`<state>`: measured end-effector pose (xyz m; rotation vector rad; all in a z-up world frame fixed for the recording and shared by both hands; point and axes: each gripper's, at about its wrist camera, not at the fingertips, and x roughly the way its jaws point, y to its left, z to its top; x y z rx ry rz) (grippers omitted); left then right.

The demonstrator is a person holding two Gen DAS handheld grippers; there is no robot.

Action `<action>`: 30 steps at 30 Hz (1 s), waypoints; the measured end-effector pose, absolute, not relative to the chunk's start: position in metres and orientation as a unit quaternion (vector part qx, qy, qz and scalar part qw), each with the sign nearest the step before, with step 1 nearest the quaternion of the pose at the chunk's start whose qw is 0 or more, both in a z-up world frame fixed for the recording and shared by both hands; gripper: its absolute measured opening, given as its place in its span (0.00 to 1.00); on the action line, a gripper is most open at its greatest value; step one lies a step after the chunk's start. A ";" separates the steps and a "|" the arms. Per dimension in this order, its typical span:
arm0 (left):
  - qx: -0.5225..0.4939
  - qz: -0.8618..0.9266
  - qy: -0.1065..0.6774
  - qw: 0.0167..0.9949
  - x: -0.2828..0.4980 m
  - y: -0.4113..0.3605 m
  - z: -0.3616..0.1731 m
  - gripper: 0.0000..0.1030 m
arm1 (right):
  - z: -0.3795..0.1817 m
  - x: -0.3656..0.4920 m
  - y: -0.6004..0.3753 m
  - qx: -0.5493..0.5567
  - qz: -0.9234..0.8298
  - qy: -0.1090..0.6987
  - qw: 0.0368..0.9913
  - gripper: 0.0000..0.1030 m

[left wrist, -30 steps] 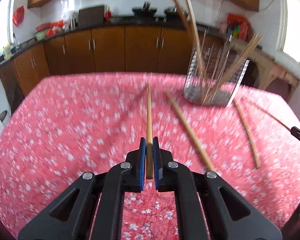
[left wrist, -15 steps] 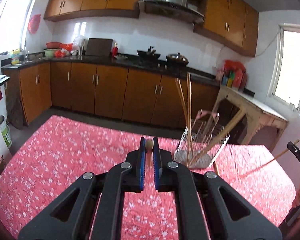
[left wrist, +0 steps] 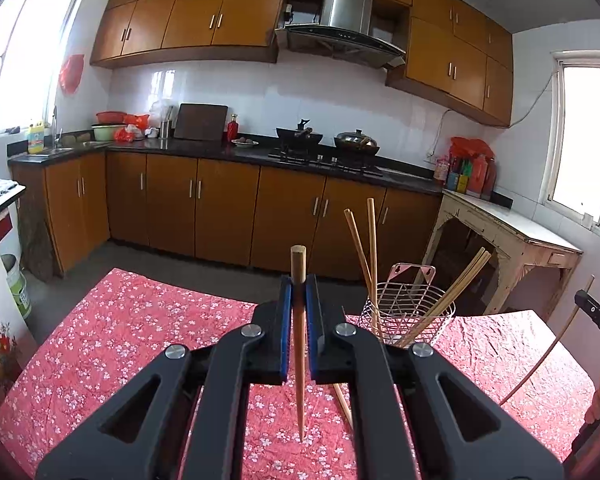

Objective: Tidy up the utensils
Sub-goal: 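Lift the left tool's chopstick over the wire holder while the right tool carries its chopstick there, then lower the left tool's chopstick into the holder and open it while the right tool releases its own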

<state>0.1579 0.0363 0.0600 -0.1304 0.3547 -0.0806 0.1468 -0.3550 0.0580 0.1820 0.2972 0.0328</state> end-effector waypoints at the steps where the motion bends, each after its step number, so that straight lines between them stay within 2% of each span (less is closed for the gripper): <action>1: -0.065 -0.040 0.175 0.982 0.158 0.035 0.061 0.06 | 0.059 0.147 -0.355 0.090 0.017 0.146 0.985 0.07; 7: -0.065 -0.037 0.156 0.985 0.170 0.023 0.089 0.06 | 0.090 0.153 -0.346 0.094 0.026 0.114 0.989 0.07; 12: -0.077 -0.033 0.103 0.991 0.185 -0.004 0.139 0.06 | 0.135 0.173 -0.336 0.107 0.036 0.050 0.992 0.07; 17: -0.099 -0.032 0.050 0.993 0.211 -0.035 0.179 0.06 | 0.155 0.209 -0.323 0.113 0.047 0.020 0.992 0.07; 21: -0.111 -0.037 0.051 0.992 0.236 -0.052 0.171 0.06 | 0.146 0.245 -0.318 0.119 0.055 0.026 0.991 0.07; 30: -0.119 -0.050 0.105 0.986 0.279 -0.060 0.114 0.06 | 0.108 0.301 -0.309 0.142 0.074 0.062 0.985 0.07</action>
